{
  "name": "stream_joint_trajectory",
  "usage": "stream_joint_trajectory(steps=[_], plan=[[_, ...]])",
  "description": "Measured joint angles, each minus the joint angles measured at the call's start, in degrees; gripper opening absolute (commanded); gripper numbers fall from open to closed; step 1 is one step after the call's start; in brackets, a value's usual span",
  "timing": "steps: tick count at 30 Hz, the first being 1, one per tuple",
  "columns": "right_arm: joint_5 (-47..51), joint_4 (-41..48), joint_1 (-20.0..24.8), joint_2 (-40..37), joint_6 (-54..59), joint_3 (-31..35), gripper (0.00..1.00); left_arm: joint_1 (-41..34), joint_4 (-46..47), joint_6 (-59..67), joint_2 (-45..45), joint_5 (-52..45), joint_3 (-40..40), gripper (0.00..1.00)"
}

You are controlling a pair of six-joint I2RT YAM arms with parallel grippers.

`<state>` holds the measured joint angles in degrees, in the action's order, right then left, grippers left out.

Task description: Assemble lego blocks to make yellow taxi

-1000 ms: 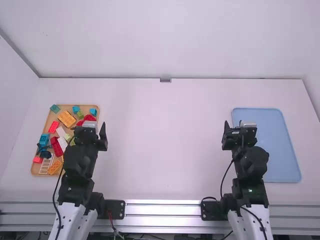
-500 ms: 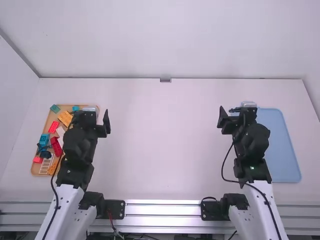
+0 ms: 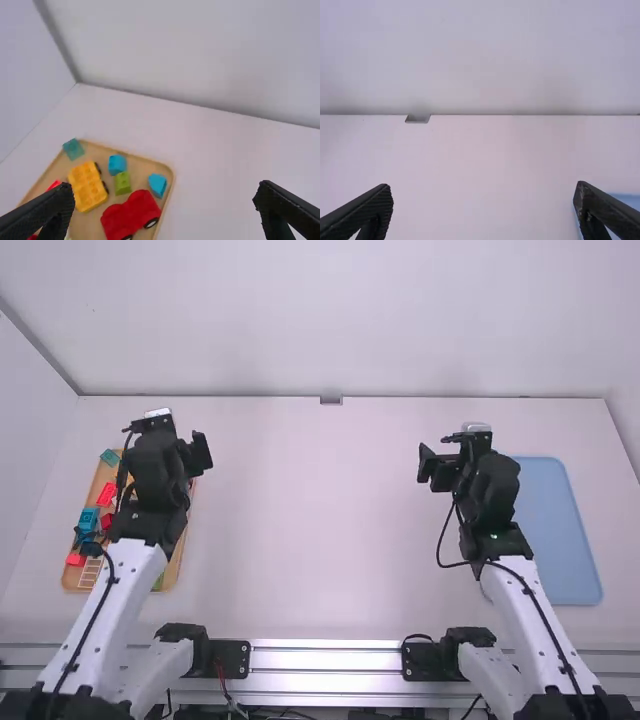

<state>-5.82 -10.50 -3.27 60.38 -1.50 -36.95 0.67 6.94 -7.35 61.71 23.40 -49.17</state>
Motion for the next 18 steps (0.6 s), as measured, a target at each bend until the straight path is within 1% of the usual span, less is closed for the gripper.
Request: stream_joint_trajectory(steps=[2,8,11,13,15,16,18], plan=[[-0.07,0.04,-0.63,0.52,0.20,-0.52,0.98,1.88,2.99,-2.23,3.21,0.83,-2.82,0.99],[-0.26,0.55,-0.74,1.11,0.39,-0.66,0.98,7.52,11.06,-7.63,8.85,1.25,-8.48,0.99],[-0.28,0.57,-0.74,1.11,0.46,-0.66,0.98,12.92,19.15,-9.53,12.59,-2.56,-14.27,0.99],[-0.26,0.63,-0.74,1.11,0.35,-0.66,0.98,15.15,22.03,-9.86,14.49,-4.33,-17.11,0.99],[-0.28,0.59,-0.74,1.11,0.37,-0.66,0.98,19.04,26.34,-10.82,18.73,-6.91,-22.53,0.99],[-0.26,0.63,-0.74,1.11,0.37,-0.66,0.98,19.67,26.95,-10.97,19.52,-7.30,-23.43,0.99],[-0.26,0.57,-0.74,1.11,0.33,-0.66,0.98,23.04,30.10,-11.52,24.68,-9.68,-28.57,0.99]])
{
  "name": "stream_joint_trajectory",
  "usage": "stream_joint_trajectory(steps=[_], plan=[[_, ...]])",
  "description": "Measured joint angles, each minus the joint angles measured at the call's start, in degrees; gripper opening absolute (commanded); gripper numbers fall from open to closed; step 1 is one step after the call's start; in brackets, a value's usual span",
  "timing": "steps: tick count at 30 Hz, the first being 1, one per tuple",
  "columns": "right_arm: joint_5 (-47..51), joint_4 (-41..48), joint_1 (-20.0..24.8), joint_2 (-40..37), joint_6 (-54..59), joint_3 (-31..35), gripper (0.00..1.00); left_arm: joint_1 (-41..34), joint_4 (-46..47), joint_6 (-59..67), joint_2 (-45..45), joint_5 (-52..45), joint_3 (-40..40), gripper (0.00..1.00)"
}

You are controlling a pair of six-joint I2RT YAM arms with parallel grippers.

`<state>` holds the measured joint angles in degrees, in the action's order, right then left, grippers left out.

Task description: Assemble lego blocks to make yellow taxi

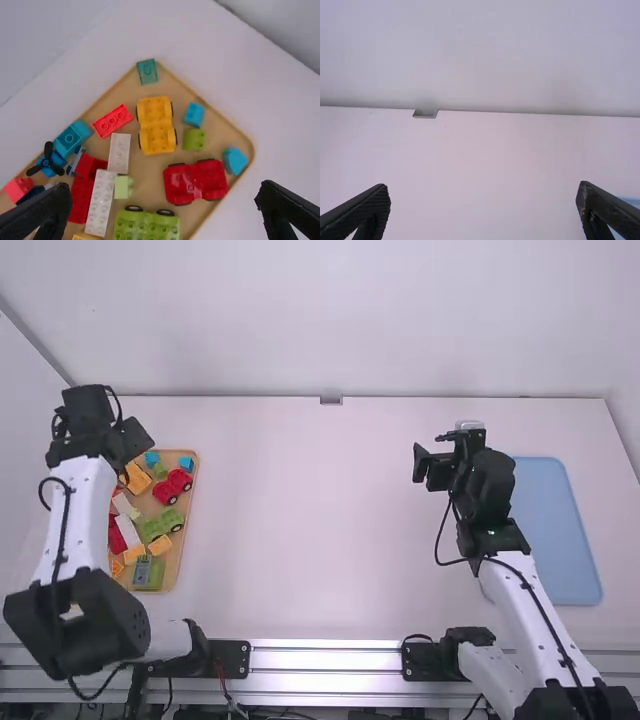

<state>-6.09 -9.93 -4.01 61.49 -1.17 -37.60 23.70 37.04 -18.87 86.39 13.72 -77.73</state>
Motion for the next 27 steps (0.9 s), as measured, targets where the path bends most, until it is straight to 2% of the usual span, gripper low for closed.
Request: stream_joint_trajectory(steps=[7,11,18,27], plan=[[-0.22,0.02,0.00,0.00,0.13,0.00,0.98,6.01,8.26,-1.25,16.37,-5.20,-12.28,0.99],[-0.24,0.04,0.00,0.00,0.13,0.00,0.98,8.55,10.16,-1.51,23.26,-7.96,-16.76,0.99],[-0.70,0.04,0.00,0.00,-0.85,-0.02,0.98,11.30,7.65,-0.33,30.58,-12.50,-18.34,0.99],[-2.69,0.07,0.00,0.00,-1.53,-0.04,0.98,10.58,4.48,1.97,37.33,-15.26,-18.34,0.99]])
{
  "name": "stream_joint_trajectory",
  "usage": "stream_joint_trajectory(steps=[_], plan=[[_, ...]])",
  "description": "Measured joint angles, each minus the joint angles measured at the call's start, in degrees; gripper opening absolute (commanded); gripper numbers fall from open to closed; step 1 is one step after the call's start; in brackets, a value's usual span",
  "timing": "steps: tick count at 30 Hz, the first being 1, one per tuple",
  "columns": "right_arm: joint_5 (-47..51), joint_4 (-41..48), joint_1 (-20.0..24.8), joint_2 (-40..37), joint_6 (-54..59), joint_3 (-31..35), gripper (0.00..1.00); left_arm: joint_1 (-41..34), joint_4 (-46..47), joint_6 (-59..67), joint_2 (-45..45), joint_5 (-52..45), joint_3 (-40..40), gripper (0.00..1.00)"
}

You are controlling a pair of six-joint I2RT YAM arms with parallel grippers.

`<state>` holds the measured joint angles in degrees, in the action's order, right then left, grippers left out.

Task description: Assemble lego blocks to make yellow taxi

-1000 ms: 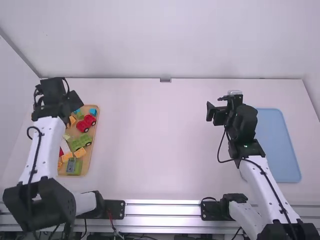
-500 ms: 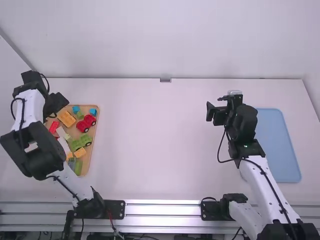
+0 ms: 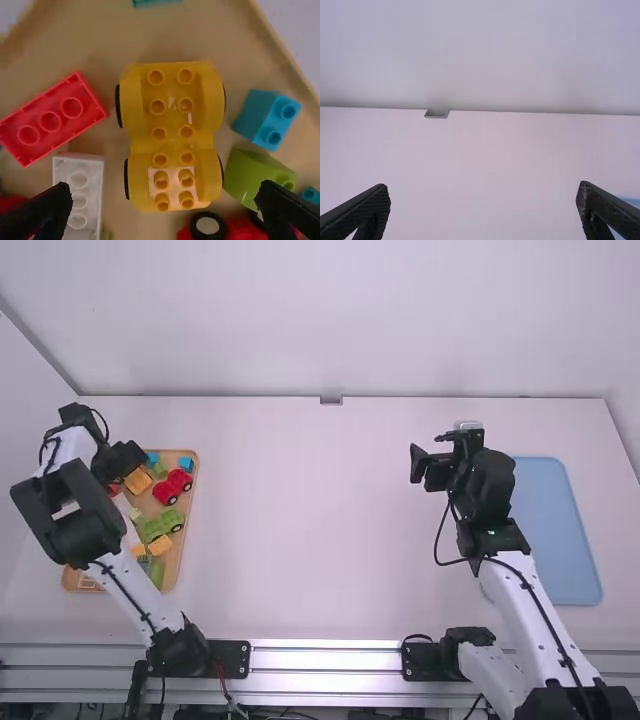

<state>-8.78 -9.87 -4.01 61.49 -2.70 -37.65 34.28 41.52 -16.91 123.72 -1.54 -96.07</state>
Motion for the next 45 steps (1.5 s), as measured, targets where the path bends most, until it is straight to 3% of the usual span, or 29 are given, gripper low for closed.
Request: stream_joint_trajectory(steps=[9,10,12,28,33,45], plan=[[-0.11,0.04,0.00,0.00,0.02,0.00,0.98,-0.13,-1.92,0.00,1.77,0.70,0.00,0.99],[-0.11,0.17,0.00,0.00,0.04,0.00,0.98,-0.24,-2.19,-0.09,2.14,0.79,0.00,0.91],[-0.11,0.33,0.00,0.00,0.04,0.00,0.98,-0.35,-2.29,0.00,2.75,0.74,0.00,0.87],[-0.24,0.44,0.00,0.00,0.00,0.00,0.98,-3.69,-1.86,-1.55,2.97,4.00,0.02,0.86],[-0.26,0.44,0.00,0.00,0.20,0.00,0.98,-3.74,-5.64,-2.19,2.97,5.20,2.05,0.86],[-0.26,1.05,0.00,0.00,0.22,0.00,0.98,-3.65,-8.76,-3.02,2.99,5.20,4.22,0.66]])
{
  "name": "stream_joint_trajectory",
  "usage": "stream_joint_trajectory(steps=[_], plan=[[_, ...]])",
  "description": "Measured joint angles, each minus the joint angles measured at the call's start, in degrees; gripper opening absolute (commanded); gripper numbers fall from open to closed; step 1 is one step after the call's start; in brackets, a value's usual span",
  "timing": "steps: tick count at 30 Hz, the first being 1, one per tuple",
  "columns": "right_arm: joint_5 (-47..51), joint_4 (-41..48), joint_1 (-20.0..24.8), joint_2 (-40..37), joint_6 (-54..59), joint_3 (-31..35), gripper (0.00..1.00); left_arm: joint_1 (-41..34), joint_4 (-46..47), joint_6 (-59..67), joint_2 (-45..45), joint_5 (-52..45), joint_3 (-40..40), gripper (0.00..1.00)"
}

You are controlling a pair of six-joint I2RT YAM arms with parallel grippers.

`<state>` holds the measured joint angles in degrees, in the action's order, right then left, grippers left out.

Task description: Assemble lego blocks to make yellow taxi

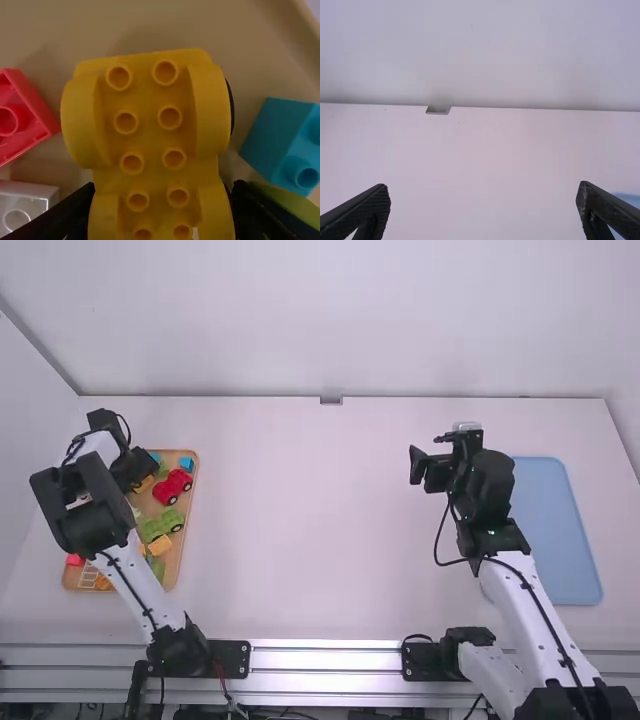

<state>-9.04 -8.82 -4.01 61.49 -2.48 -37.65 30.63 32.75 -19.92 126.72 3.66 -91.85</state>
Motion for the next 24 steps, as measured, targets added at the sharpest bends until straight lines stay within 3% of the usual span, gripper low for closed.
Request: stream_joint_trajectory(steps=[6,10,12,16,24], plan=[[0.00,-0.02,0.00,0.00,-0.20,0.00,0.98,0.00,-1.53,-0.02,-0.02,0.07,0.44,0.60],[0.02,-0.04,0.00,0.00,0.04,0.00,0.98,0.00,-2.58,0.02,-0.02,0.42,0.74,0.63],[0.00,-0.07,0.00,0.00,0.00,0.00,0.98,0.00,-2.43,0.00,-0.04,0.46,0.74,0.57],[-0.02,-0.57,0.00,0.00,-0.17,0.00,0.98,0.02,0.39,0.20,-0.09,0.46,-0.20,0.50],[-2.40,-1.27,0.00,0.00,0.00,0.00,0.98,-0.83,6.56,3.72,-6.80,0.46,-0.39,0.47]])
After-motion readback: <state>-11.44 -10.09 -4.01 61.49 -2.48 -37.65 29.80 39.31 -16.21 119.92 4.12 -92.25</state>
